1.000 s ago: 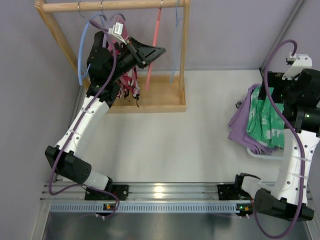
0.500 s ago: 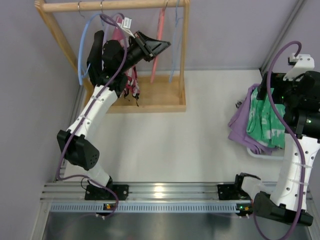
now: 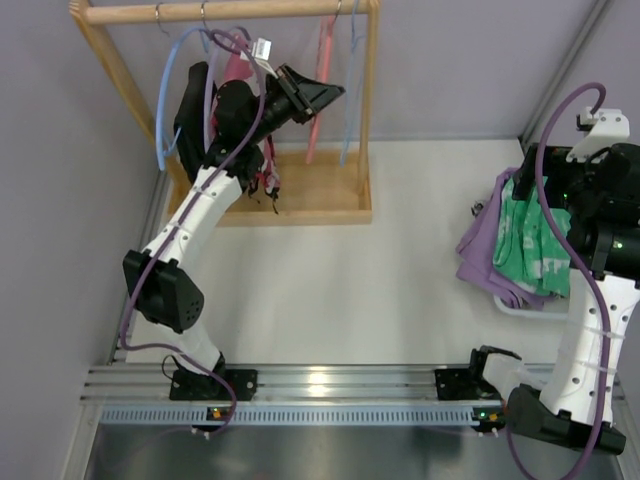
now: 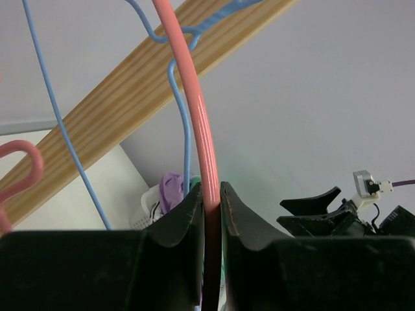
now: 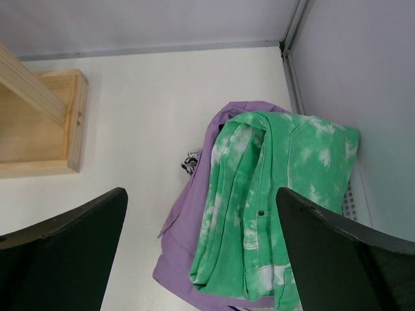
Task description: Remove the trousers from the hanger
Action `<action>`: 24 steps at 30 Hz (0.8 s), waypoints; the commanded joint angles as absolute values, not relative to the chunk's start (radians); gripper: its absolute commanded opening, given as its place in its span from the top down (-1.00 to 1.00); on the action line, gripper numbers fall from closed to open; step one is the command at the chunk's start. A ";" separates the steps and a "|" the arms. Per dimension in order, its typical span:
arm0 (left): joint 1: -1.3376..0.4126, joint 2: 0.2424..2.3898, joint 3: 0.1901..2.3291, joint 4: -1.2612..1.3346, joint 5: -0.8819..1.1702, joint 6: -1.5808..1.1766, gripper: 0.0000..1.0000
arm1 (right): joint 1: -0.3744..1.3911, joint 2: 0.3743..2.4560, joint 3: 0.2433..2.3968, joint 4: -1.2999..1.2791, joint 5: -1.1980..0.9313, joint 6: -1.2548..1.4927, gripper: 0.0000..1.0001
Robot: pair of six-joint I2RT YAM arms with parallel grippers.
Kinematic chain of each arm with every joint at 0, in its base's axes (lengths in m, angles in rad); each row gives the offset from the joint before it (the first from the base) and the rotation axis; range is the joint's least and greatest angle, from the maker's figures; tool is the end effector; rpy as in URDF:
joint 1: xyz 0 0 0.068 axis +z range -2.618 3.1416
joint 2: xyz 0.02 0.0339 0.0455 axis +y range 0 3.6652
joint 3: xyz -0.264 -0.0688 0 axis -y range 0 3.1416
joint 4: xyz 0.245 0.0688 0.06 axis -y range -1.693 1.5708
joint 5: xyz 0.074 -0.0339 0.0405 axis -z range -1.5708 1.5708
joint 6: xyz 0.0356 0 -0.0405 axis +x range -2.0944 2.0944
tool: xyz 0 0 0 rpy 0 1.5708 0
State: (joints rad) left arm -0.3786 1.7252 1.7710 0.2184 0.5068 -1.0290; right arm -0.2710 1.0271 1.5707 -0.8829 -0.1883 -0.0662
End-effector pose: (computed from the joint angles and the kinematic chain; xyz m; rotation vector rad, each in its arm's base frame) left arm 0.3691 -0.1654 0.4730 0.0016 1.5105 -1.4922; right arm 0.1606 -0.0377 0.4812 0.0679 1.9030 -0.0487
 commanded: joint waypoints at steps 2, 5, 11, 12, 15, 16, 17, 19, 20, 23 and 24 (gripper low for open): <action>-0.382 1.643 1.714 0.290 0.500 -0.973 0.30 | -0.282 0.993 1.574 -0.845 -0.212 -0.060 -0.99; -0.382 1.589 1.651 0.258 0.486 -0.944 0.00 | -0.282 0.985 1.566 -0.844 -0.218 -0.060 -0.99; -0.371 1.482 1.545 0.212 0.466 -0.893 -0.46 | -0.282 0.963 1.548 -0.850 -0.221 -0.077 -0.99; -0.368 1.470 1.533 0.209 0.466 -0.888 -0.47 | -0.284 0.957 1.545 -0.851 -0.222 -0.077 -0.99; -0.354 1.418 1.488 0.190 0.460 -0.865 -0.57 | -0.282 0.950 1.534 -0.848 -0.229 -0.075 -0.99; -0.351 1.401 1.474 0.181 0.457 -0.855 -0.58 | -0.282 0.945 1.531 -0.847 -0.230 -0.075 -0.99; -0.348 1.388 1.467 0.155 0.453 -0.826 -0.59 | -0.282 0.942 1.525 -0.847 -0.233 -0.074 -0.99; -0.342 1.343 1.444 0.127 0.437 -0.787 -0.63 | -0.282 0.936 1.516 -0.842 -0.242 -0.072 -0.99; -0.342 1.329 1.436 0.092 0.433 -0.740 -0.69 | -0.282 0.933 1.508 -0.839 -0.245 -0.075 -0.99; -0.341 1.263 1.401 0.005 0.385 -0.637 -0.94 | -0.282 0.931 1.496 -0.842 -0.270 -0.090 -0.99; -0.338 1.244 1.390 -0.026 0.373 -0.611 -0.97 | -0.282 0.933 1.497 -0.844 -0.275 -0.097 -0.99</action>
State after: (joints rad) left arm -0.3454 1.3182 1.4174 0.0776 0.4232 -0.7521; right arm -0.2710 0.9447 1.4979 -0.8783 -0.2359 -0.0738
